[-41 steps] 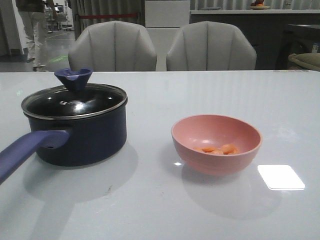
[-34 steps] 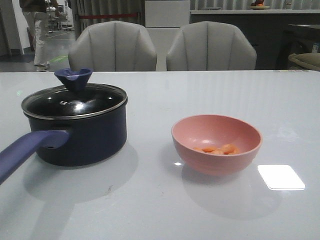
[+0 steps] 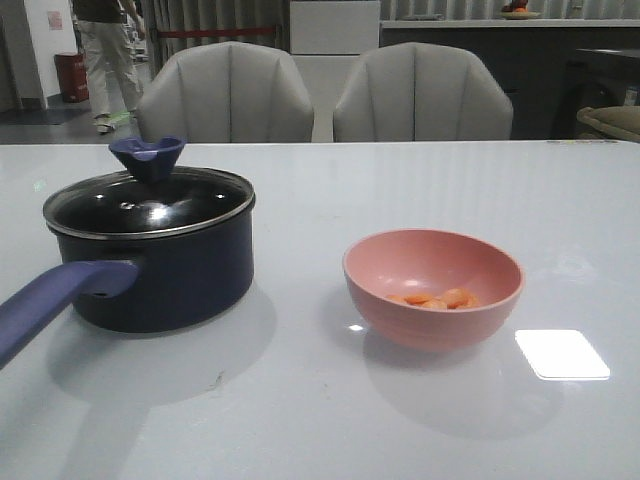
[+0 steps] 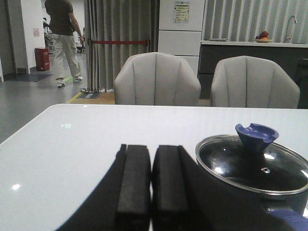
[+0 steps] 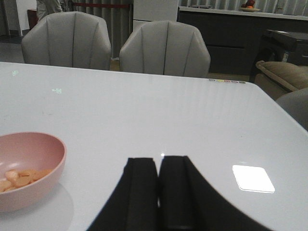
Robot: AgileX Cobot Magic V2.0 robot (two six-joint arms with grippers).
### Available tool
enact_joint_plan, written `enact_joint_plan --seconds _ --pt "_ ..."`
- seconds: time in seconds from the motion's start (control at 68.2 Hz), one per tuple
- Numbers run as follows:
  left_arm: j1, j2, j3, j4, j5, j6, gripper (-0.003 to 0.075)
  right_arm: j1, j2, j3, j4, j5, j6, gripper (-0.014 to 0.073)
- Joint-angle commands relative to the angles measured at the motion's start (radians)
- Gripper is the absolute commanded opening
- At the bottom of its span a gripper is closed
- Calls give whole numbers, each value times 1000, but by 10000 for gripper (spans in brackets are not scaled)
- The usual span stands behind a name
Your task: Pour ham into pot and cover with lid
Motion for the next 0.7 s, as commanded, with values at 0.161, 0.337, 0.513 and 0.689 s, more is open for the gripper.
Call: enact_joint_plan --seconds 0.161,0.337,0.513,0.689 --pt "-8 11 20 -1 -81 -8 121 -7 -20 -5 -14 -84 1 146" --pt "-8 11 18 -1 -238 -8 121 -7 -20 -5 -14 -84 1 146" --pt "-8 11 -49 -1 -341 -8 121 -7 -20 -5 -14 -84 1 146" --pt "-8 83 -269 -1 -85 -8 121 -7 -20 -5 -14 -84 1 146"
